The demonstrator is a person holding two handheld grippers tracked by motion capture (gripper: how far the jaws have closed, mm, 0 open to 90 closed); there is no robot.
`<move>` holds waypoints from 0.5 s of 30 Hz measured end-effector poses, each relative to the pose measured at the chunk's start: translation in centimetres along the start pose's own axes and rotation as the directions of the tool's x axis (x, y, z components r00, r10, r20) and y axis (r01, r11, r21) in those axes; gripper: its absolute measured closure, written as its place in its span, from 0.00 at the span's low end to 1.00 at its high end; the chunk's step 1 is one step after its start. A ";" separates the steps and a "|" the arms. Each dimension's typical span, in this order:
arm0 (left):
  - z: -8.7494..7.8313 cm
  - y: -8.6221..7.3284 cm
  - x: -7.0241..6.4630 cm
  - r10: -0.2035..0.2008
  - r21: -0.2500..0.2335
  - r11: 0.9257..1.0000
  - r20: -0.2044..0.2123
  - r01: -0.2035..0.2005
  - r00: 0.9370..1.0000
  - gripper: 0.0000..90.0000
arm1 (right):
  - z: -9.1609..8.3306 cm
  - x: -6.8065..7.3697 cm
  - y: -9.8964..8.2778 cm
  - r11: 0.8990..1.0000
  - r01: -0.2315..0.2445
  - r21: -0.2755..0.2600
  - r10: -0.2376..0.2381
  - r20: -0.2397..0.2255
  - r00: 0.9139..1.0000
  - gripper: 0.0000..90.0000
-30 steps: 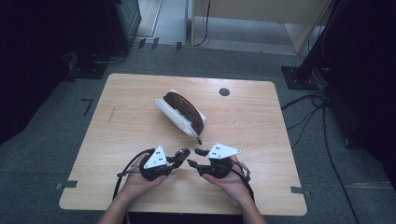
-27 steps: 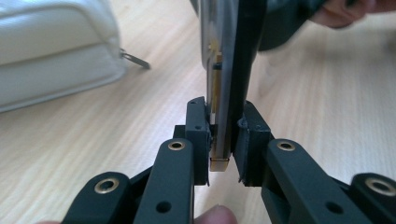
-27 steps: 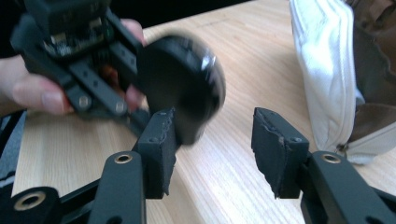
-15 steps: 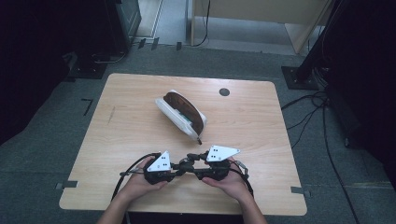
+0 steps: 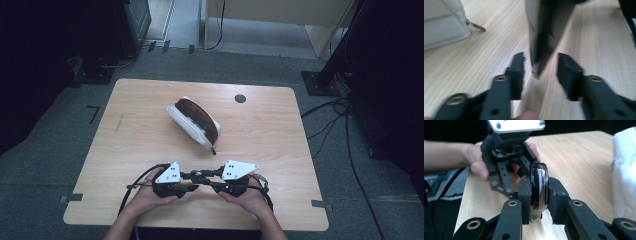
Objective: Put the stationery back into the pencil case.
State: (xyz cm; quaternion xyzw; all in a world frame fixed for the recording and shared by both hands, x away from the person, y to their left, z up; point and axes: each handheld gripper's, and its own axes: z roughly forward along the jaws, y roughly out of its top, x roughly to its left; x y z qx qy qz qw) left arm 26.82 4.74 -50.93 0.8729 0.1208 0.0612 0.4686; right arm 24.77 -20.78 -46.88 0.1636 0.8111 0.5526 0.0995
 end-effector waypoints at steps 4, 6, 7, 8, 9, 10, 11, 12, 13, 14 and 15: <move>-0.8 -0.2 0.6 -0.065 0.036 0.997 -0.080 0.068 0.995 0.29 | -0.9 -0.4 0.2 0.999 -0.037 -0.018 0.038 0.040 0.998 0.82; -1.3 -0.4 0.9 -0.097 0.033 0.994 -0.116 0.102 0.989 0.17 | -1.3 -0.5 0.2 0.999 -0.046 -0.021 0.047 0.063 0.997 0.82; -1.6 -0.5 1.1 -0.116 0.029 0.992 -0.129 0.120 0.985 0.16 | -1.4 -0.6 0.3 0.998 -0.051 -0.021 0.052 0.076 0.996 0.82; -2.1 -0.6 1.3 -0.137 0.025 0.990 -0.148 0.142 0.979 0.14 | -1.6 -0.6 0.3 0.998 -0.055 -0.020 0.056 0.086 0.995 0.82; -2.3 -0.7 1.3 -0.150 0.021 0.988 -0.159 0.155 0.976 0.12 | -1.8 -0.5 0.4 0.998 -0.064 -0.017 0.066 0.102 0.993 0.82; -2.7 -0.8 1.4 -0.166 0.016 0.985 -0.171 0.171 0.971 0.11 | -1.9 -0.6 0.5 0.998 -0.061 -0.021 0.063 0.111 0.992 0.82; -3.0 -1.0 1.5 -0.187 0.009 0.981 -0.183 0.192 0.965 0.11 | -2.0 -0.6 0.6 0.997 -0.067 -0.025 0.070 0.118 0.991 0.82; -3.3 -1.1 1.6 -0.202 0.011 0.978 -0.196 0.209 0.959 0.10 | -2.2 -0.6 0.7 0.997 -0.074 -0.029 0.077 0.124 0.989 0.82; -3.6 -1.3 1.7 -0.212 0.011 0.976 -0.200 0.218 0.957 0.07 | -2.4 -0.6 0.7 0.996 -0.078 -0.031 0.082 0.136 0.987 0.82; -3.9 -1.5 1.7 -0.222 0.009 0.974 -0.201 0.228 0.954 0.02 | -2.6 -0.6 0.8 0.996 -0.082 -0.034 0.086 0.144 0.986 0.82; -4.3 -1.7 1.7 -0.225 0.011 0.972 -0.212 0.233 0.951 0.01 | -2.7 -0.7 0.9 0.996 -0.080 -0.038 0.085 0.155 0.984 0.82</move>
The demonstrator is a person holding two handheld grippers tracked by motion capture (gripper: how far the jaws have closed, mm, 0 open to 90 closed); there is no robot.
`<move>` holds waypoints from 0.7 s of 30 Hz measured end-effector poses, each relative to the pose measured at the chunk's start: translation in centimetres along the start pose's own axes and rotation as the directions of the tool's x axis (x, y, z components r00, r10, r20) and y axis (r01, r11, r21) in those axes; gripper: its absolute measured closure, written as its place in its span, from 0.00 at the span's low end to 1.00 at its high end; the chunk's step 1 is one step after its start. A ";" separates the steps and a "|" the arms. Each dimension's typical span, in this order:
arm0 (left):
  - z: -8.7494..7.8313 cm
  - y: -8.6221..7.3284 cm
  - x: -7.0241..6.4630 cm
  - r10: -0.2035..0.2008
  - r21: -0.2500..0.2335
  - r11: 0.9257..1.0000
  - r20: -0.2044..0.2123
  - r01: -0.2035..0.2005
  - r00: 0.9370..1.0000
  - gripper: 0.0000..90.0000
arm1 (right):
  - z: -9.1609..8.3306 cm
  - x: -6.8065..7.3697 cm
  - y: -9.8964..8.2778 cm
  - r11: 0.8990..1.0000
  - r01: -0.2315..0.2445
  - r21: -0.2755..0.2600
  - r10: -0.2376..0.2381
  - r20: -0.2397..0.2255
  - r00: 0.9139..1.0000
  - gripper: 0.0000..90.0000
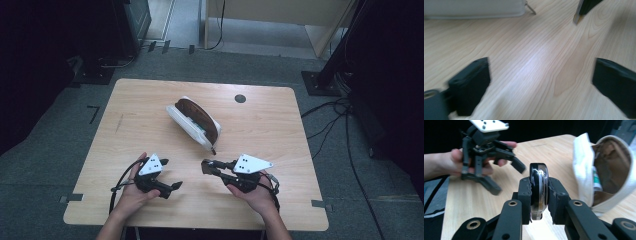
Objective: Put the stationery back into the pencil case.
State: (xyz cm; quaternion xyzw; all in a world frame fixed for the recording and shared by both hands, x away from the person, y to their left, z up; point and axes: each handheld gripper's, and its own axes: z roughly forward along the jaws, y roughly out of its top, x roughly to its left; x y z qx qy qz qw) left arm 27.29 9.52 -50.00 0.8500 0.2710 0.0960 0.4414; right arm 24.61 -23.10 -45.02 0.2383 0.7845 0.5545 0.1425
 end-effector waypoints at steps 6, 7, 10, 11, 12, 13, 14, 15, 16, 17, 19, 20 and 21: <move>-1.6 -1.4 0.8 -0.044 0.017 0.999 -0.121 0.046 0.992 0.01 | -0.9 -0.6 0.5 0.999 -0.038 -0.010 0.039 0.054 0.998 0.82; -1.8 -1.6 0.9 -0.047 0.017 0.999 -0.127 0.050 0.991 0.01 | -1.0 -0.7 0.7 0.999 -0.046 -0.009 0.047 0.064 0.997 0.82; -2.5 -2.1 1.3 -0.068 0.019 0.997 -0.177 0.073 0.982 0.01 | -1.4 -1.1 1.0 0.998 -0.061 -0.010 0.061 0.081 0.995 0.82; -2.7 -2.3 1.5 -0.077 0.022 0.996 -0.191 0.083 0.978 0.01 | -1.5 -1.2 1.2 0.998 -0.063 -0.010 0.064 0.086 0.994 0.82; -2.8 -2.5 1.7 -0.086 0.025 0.995 -0.210 0.094 0.974 0.01 | -1.6 -1.4 1.4 0.998 -0.066 -0.011 0.067 0.093 0.993 0.82; -2.9 -2.7 1.8 -0.088 0.031 0.995 -0.227 0.097 0.970 0.01 | -1.7 -1.5 1.6 0.998 -0.069 -0.010 0.069 0.100 0.993 0.82; -3.2 -2.9 2.1 -0.105 0.030 0.993 -0.241 0.116 0.965 0.01 | -1.8 -1.6 1.8 0.998 -0.067 -0.009 0.068 0.108 0.992 0.82; -3.4 -3.1 2.3 -0.122 0.025 0.991 -0.251 0.133 0.960 0.01 | -1.9 -1.8 2.1 0.998 -0.068 -0.013 0.069 0.115 0.991 0.82; -3.6 -3.2 2.4 -0.132 0.021 0.990 -0.259 0.142 0.957 0.01 | -2.0 -1.9 2.3 0.997 -0.075 -0.012 0.076 0.118 0.990 0.82; -3.9 -3.4 2.6 -0.145 0.014 0.988 -0.268 0.155 0.952 0.01 | -2.1 -2.1 2.5 0.998 -0.069 -0.014 0.070 0.123 0.990 0.82; -4.5 -3.7 3.0 -0.174 0.011 0.982 -0.301 0.186 0.938 0.01 | -2.2 -2.2 2.8 0.997 -0.078 -0.006 0.078 0.137 0.988 0.82; -4.8 -3.8 3.2 -0.185 0.012 0.980 -0.320 0.199 0.929 0.01 | -2.2 -2.3 3.0 0.997 -0.079 -0.005 0.079 0.143 0.987 0.82; -5.0 -4.0 3.4 -0.195 0.013 0.977 -0.338 0.212 0.921 0.01 | -2.2 -2.5 3.1 0.997 -0.081 -0.008 0.081 0.148 0.986 0.82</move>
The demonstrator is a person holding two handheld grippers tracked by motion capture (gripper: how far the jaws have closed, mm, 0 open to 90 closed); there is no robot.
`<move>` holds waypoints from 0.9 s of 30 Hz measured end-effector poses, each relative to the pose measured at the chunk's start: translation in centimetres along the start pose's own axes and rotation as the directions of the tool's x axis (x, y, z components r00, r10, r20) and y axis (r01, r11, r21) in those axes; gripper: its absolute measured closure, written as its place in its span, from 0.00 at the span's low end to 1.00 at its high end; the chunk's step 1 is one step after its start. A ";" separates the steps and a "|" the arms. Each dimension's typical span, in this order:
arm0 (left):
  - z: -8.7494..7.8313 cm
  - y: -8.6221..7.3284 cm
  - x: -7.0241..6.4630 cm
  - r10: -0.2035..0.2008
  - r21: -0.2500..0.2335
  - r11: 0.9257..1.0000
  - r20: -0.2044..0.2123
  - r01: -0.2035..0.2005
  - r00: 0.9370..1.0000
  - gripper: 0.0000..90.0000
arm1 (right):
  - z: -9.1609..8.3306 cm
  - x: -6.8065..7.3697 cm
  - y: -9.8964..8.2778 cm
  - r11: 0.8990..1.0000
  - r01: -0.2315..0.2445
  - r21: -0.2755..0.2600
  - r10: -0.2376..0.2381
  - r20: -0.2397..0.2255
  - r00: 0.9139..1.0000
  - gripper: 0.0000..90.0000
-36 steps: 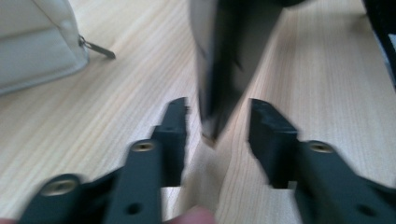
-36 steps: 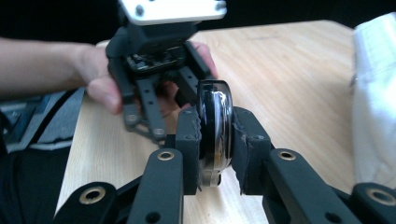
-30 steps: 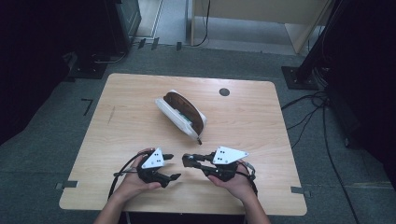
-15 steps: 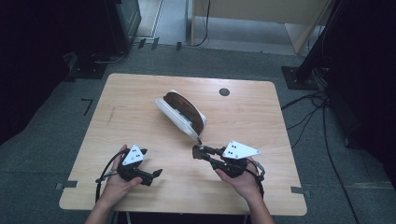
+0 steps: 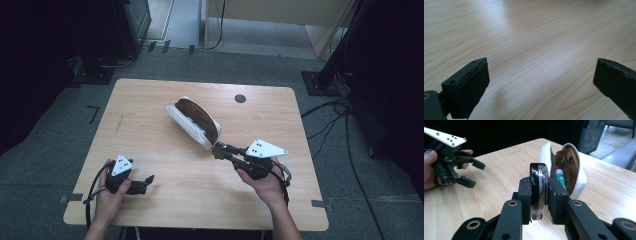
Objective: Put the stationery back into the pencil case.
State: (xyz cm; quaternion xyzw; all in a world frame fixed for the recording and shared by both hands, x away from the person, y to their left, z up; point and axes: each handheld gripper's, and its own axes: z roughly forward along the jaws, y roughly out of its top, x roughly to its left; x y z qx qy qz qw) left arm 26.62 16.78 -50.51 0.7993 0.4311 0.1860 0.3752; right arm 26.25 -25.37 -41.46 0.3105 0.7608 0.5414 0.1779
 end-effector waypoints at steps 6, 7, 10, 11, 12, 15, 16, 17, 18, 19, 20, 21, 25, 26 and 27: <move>-0.1 -1.1 1.8 -0.053 0.028 0.998 -0.086 0.056 0.995 0.01 | -0.2 -0.7 1.0 1.000 -0.013 -0.003 0.013 0.029 1.000 0.82; -0.1 -1.0 2.0 -0.068 0.022 0.997 -0.086 0.070 0.994 0.01 | -0.2 -0.8 1.3 1.000 -0.017 -0.011 0.017 0.035 0.999 0.82; 0.1 -1.1 1.8 -0.038 0.036 0.998 -0.136 0.044 0.990 0.01 | -0.1 -1.0 2.0 1.000 -0.022 -0.021 0.023 0.047 0.999 0.82; 0.2 -1.1 1.7 -0.038 0.041 0.998 -0.146 0.045 0.989 0.01 | 0.0 -1.1 2.2 1.000 -0.023 -0.021 0.024 0.052 0.998 0.82; 0.3 -1.1 1.7 -0.029 0.054 0.998 -0.158 0.038 0.987 0.01 | 0.0 -1.1 2.4 0.999 -0.029 -0.021 0.030 0.053 0.998 0.82; 0.5 -1.1 1.5 -0.019 0.070 0.997 -0.177 0.032 0.984 0.01 | 0.4 -1.3 2.8 0.999 -0.036 -0.023 0.037 0.062 0.997 0.82; 0.6 -1.1 1.5 -0.018 0.078 0.996 -0.183 0.033 0.983 0.01 | 0.6 -1.4 3.0 0.999 -0.041 -0.021 0.042 0.064 0.997 0.82; 0.7 -1.1 1.6 -0.020 0.086 0.996 -0.185 0.036 0.983 0.01 | 0.8 -1.5 3.1 0.999 -0.043 -0.024 0.045 0.068 0.997 0.82; 0.7 -1.1 1.6 -0.026 0.085 0.996 -0.183 0.042 0.983 0.01 | 1.0 -1.6 3.3 0.999 -0.045 -0.024 0.047 0.071 0.996 0.82; 0.7 -1.1 1.7 -0.029 0.085 0.995 -0.182 0.045 0.983 0.01 | 1.3 -1.7 3.4 0.999 -0.048 -0.026 0.050 0.076 0.996 0.82; 0.6 -1.1 1.8 -0.033 0.090 0.995 -0.179 0.050 0.983 0.01 | 1.5 -1.8 3.5 0.998 -0.053 -0.026 0.055 0.085 0.995 0.82; 0.7 -1.1 1.8 -0.036 0.090 0.994 -0.175 0.053 0.984 0.01 | 1.8 -1.9 3.5 0.998 -0.060 -0.028 0.062 0.095 0.994 0.82; 0.8 -1.0 2.2 -0.063 0.101 0.992 -0.139 0.077 0.988 0.01 | 3.1 -2.3 3.8 0.997 -0.070 -0.029 0.073 0.108 0.991 0.82; 0.8 -1.0 2.2 -0.067 0.102 0.991 -0.136 0.081 0.988 0.01 | 3.5 -2.3 3.9 0.997 -0.071 -0.025 0.073 0.112 0.991 0.82; 0.8 -1.0 2.2 -0.067 0.102 0.992 -0.135 0.081 0.989 0.01 | 3.8 -2.4 3.9 0.998 -0.061 -0.022 0.064 0.124 0.990 0.82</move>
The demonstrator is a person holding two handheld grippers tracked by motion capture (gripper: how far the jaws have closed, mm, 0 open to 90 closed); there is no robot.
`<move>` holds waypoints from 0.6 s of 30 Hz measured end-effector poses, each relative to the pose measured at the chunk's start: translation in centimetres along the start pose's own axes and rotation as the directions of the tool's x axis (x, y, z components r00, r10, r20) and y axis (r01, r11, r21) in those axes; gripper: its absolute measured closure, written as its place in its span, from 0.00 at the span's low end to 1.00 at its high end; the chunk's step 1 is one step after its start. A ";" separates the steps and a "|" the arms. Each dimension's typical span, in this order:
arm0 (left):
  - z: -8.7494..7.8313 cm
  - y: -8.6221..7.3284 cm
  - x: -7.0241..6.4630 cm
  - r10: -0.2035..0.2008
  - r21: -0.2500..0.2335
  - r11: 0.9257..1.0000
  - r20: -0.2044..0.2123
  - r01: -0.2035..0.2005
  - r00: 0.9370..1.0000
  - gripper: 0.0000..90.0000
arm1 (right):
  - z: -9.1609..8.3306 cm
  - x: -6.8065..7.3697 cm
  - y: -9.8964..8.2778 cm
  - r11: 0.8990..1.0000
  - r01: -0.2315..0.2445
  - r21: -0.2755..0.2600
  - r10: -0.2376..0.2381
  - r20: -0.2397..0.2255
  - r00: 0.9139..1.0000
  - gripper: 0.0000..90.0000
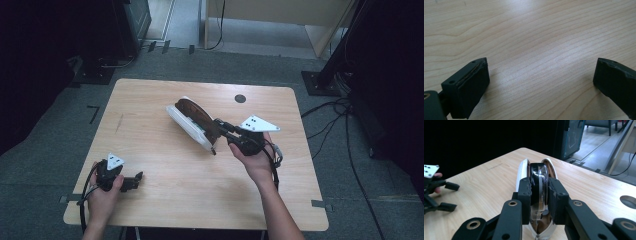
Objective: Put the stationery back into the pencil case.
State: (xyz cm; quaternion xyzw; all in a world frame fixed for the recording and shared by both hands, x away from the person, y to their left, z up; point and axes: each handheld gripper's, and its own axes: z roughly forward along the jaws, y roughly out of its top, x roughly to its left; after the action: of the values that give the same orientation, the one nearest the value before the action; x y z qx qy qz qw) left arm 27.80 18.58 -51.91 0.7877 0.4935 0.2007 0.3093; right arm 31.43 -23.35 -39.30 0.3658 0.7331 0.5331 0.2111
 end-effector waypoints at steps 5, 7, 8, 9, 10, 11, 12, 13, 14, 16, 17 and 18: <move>0.0 0.0 0.0 0.007 0.000 1.000 0.005 -0.007 1.000 0.01 | 1.9 -0.4 -0.3 1.000 0.001 0.006 -0.001 0.044 0.999 0.82; 0.0 0.0 0.0 0.010 0.002 1.000 0.007 -0.010 1.000 0.01 | 2.6 -0.4 -0.4 1.000 -0.002 0.019 0.001 0.039 0.999 0.82; 0.0 0.0 0.0 0.015 0.004 1.000 0.008 -0.015 1.000 0.01 | 3.0 -0.4 -0.4 1.000 0.003 0.026 -0.003 0.038 0.999 0.82; 0.0 0.0 0.0 0.014 0.004 1.000 0.010 -0.014 1.000 0.01 | 3.3 -0.3 -0.5 0.999 0.007 0.033 -0.008 0.037 0.999 0.82; 0.0 0.0 -0.1 0.016 0.003 1.000 0.011 -0.016 1.000 0.01 | 3.6 -0.2 -0.6 0.999 0.004 0.040 -0.005 0.033 0.999 0.82; 0.0 0.0 -0.1 0.020 0.003 1.000 0.013 -0.020 1.000 0.01 | 3.9 -0.2 -0.6 0.999 0.009 0.048 -0.011 0.032 0.999 0.82; 0.0 0.0 -0.1 0.021 0.003 1.000 0.014 -0.021 1.000 0.01 | 4.3 -0.1 -0.7 0.998 0.012 0.061 -0.014 0.030 0.999 0.82; 0.0 0.0 -0.1 0.020 0.003 1.000 0.016 -0.020 1.000 0.01 | 4.6 -0.1 -0.8 0.997 0.016 0.072 -0.018 0.028 0.999 0.82; 0.0 0.0 -0.1 0.020 0.002 1.000 0.017 -0.020 1.000 0.01 | 5.0 -0.1 -1.0 0.996 0.019 0.090 -0.022 0.028 0.999 0.82; 0.0 0.0 -0.1 0.021 0.002 1.000 0.017 -0.021 1.000 0.01 | 5.6 -0.1 -1.3 0.993 0.031 0.113 -0.036 0.038 0.999 0.82; 0.0 0.0 -0.1 0.022 0.002 1.000 0.017 -0.022 1.000 0.01 | 5.9 -0.2 -1.4 0.992 0.023 0.127 -0.028 0.035 0.999 0.82; 0.0 0.0 -0.1 0.022 0.002 1.000 0.019 -0.022 1.000 0.01 | 6.1 -0.3 -1.5 0.991 0.025 0.131 -0.030 0.039 0.999 0.82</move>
State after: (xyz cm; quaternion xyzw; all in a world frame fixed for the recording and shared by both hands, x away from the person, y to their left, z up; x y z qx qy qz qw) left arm 27.78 18.46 -51.90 0.7952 0.4821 0.1962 0.3110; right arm 35.37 -20.00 -42.80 0.3795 0.7670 0.4734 0.2090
